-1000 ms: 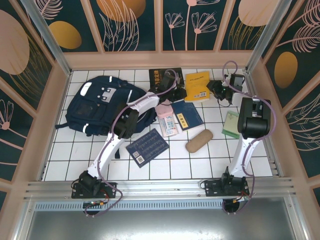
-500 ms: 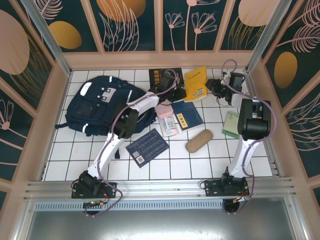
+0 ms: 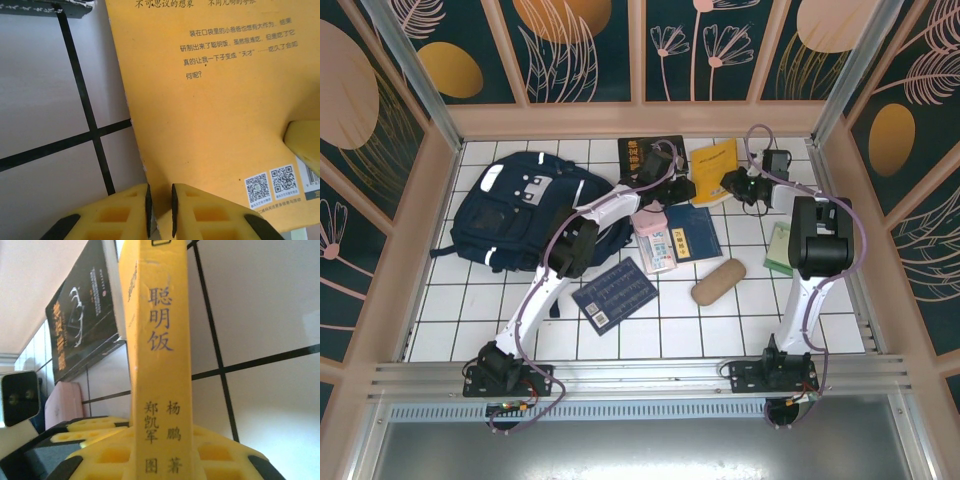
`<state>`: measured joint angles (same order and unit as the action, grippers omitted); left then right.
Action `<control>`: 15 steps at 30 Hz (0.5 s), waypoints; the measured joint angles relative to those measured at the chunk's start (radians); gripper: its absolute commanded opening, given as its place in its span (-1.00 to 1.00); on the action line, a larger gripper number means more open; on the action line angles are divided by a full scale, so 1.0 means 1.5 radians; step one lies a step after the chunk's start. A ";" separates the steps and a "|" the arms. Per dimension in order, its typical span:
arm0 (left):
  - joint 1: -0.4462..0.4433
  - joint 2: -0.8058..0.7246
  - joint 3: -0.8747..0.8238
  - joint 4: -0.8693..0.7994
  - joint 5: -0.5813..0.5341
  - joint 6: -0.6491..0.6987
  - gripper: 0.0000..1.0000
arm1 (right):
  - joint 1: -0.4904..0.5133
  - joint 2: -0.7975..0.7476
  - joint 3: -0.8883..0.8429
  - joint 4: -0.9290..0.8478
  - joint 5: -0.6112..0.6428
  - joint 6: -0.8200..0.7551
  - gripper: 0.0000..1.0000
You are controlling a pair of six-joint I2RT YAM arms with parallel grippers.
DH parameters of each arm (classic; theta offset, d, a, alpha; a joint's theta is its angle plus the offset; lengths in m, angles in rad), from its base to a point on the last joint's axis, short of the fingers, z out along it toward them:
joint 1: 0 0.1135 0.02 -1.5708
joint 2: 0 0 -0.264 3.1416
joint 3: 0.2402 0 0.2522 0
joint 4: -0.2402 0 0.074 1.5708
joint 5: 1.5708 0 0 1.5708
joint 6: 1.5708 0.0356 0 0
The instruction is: Pack books, pencil case, and school supplies into a backpack
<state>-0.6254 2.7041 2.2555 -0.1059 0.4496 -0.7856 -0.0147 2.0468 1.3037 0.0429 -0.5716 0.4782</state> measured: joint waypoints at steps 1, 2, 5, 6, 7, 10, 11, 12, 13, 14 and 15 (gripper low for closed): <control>0.000 0.000 0.000 0.000 0.003 0.001 -0.40 | 0.000 0.000 0.000 -0.002 0.003 -0.001 -1.00; 0.000 0.000 0.000 0.000 0.006 0.003 -0.28 | 0.000 -0.002 0.000 -0.004 0.006 -0.001 -1.00; -0.001 -0.010 -0.006 0.002 0.012 0.008 -0.03 | 0.000 -0.018 -0.002 -0.013 0.017 -0.001 -1.00; -0.001 -0.018 -0.014 0.001 0.011 0.011 -0.01 | 0.000 -0.027 -0.003 -0.017 0.018 -0.001 -1.00; -0.001 -0.031 -0.027 -0.003 0.010 0.014 0.02 | -0.001 -0.040 -0.005 -0.022 0.021 -0.001 -1.00; 0.001 -0.078 -0.067 -0.012 0.002 0.022 0.05 | -0.005 -0.083 -0.006 -0.037 0.025 0.001 -1.00; 0.003 -0.100 -0.083 -0.014 -0.002 0.024 0.05 | -0.007 -0.098 -0.007 -0.038 0.028 0.002 -1.00; 0.006 -0.122 -0.096 -0.017 -0.005 0.026 0.06 | -0.009 -0.114 -0.007 -0.039 0.031 0.002 -1.00; 0.011 -0.147 -0.112 -0.017 -0.009 0.029 0.07 | -0.012 -0.129 -0.007 -0.040 0.032 0.002 -1.00; 0.015 -0.168 -0.125 -0.018 -0.012 0.033 0.07 | -0.013 -0.141 -0.007 -0.040 0.032 0.004 -1.00; 0.020 -0.195 -0.141 -0.019 -0.017 0.036 0.09 | -0.015 -0.156 -0.007 -0.040 0.032 0.005 -1.00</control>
<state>-0.5949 2.4119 2.0434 -0.1341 0.4236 -0.7322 -0.0372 1.8130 1.2930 -0.0166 -0.5236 0.4850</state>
